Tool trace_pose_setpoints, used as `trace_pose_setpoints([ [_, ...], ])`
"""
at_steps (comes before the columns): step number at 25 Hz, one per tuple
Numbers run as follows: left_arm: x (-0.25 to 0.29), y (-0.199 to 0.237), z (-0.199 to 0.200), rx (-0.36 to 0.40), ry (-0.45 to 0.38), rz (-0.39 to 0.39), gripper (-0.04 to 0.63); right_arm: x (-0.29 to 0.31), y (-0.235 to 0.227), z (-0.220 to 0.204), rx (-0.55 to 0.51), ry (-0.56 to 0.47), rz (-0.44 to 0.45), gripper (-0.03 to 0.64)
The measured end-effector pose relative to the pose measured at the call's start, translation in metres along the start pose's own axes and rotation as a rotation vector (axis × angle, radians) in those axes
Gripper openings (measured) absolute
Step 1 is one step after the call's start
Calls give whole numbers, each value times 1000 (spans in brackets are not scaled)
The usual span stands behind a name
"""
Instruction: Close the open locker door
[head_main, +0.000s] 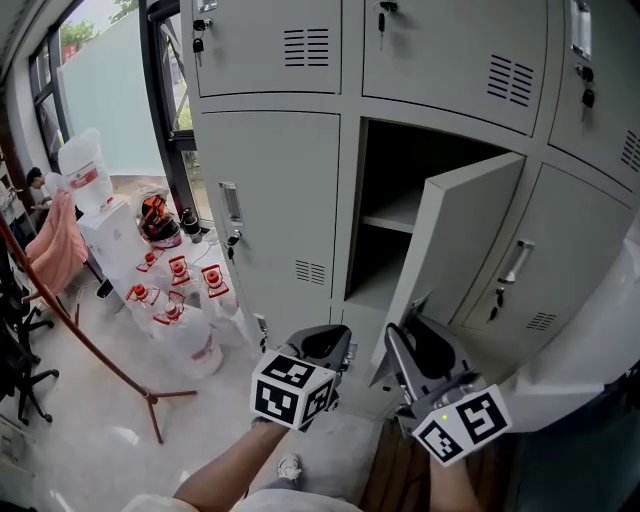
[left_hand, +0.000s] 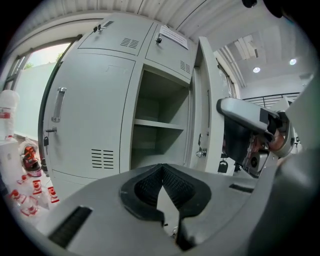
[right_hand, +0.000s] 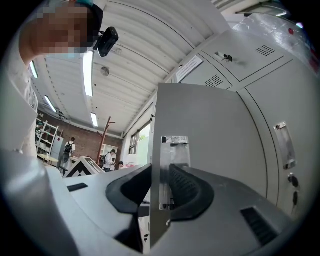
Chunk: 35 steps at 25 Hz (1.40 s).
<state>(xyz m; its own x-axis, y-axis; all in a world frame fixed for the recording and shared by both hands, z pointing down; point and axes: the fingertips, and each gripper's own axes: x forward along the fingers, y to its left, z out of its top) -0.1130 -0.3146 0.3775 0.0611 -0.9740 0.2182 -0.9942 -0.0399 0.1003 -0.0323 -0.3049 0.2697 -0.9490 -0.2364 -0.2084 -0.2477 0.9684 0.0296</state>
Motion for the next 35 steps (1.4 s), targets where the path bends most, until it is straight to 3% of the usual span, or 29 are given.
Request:
trace_pose_setpoints([
  [19, -5, 87, 13, -26, -29, 36, 6, 82, -14, -19, -24, 10, -106, 100],
  [35, 11, 133, 23, -14, -44, -6, 6, 127, -37, -30, -33, 12, -190, 93],
])
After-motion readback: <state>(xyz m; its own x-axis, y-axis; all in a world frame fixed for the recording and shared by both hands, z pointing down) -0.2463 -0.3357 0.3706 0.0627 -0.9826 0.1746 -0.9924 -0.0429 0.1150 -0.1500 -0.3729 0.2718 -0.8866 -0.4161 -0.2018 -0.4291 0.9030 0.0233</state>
